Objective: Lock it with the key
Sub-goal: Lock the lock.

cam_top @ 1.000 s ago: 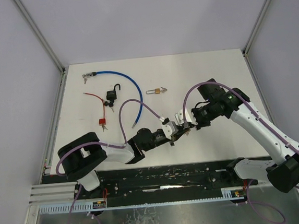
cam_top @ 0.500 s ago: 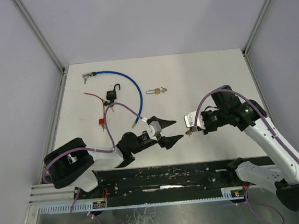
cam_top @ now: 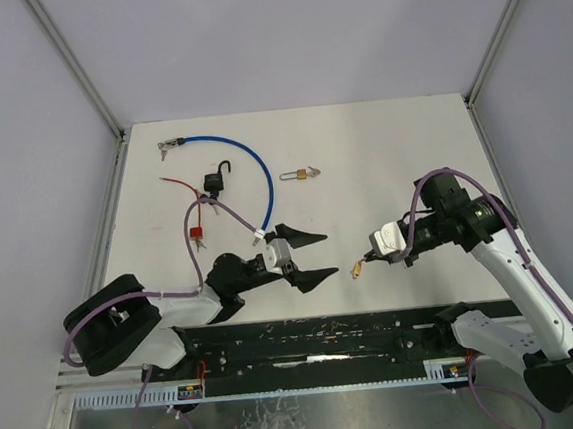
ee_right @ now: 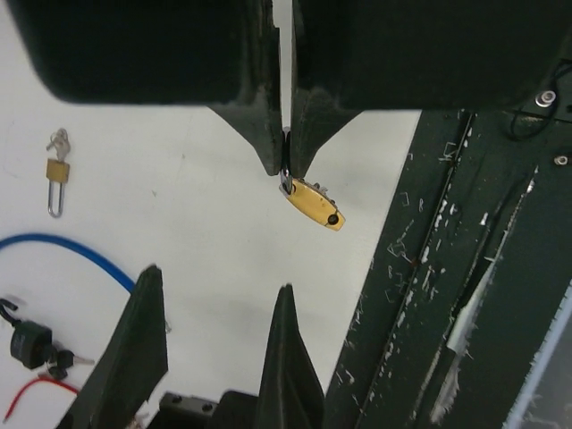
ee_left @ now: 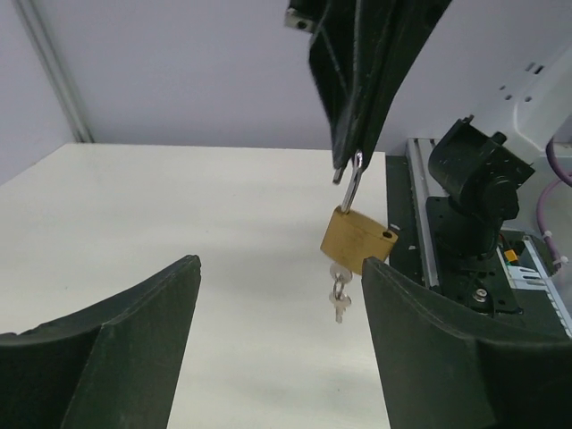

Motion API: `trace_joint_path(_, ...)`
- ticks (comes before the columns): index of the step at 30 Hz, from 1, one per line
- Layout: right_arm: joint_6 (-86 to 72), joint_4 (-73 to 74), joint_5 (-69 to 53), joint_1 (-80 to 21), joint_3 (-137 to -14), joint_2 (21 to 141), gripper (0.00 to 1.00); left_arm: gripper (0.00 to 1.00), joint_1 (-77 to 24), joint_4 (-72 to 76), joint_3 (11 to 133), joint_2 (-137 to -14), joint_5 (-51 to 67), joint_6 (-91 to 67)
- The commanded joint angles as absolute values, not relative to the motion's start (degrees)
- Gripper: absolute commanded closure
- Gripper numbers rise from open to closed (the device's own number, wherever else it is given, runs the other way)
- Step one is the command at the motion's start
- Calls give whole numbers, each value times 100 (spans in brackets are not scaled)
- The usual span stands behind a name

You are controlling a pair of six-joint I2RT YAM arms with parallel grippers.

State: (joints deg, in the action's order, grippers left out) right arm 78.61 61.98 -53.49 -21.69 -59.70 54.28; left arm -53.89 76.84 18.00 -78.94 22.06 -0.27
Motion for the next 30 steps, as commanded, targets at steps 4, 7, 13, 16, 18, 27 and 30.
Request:
trace_joint_path(4,8681,6835,-6641,-2142,-6769,6060,100,29,-5373,7666,2350,-8212,3024,312)
trace_joint_path(7,8611,6848,-6810,-2143,-6786,6095,100,30,-5374,7724,2399,-8315,3218,316)
trace_joint_path(13,8060,6501,-6927,-2140,-6615,5917,100,31,-5371,7733,2502,-8488,3650,413)
trace_joint_path(16,7942,6364,-7012,-2144,-6458,5864,100,33,-5382,7675,2679,-8608,3782,329)
trace_joint_path(18,7853,6277,-7037,-2138,-6401,5851,100,35,-5396,7612,2809,-8674,3805,275)
trace_joint_path(27,7455,5907,-7127,-2135,-6098,5739,100,50,-5427,7341,3017,-8779,3807,218)
trace_joint_path(30,7111,5663,-7168,-2103,-6025,5667,100,55,-5429,7313,3015,-8809,3816,228)
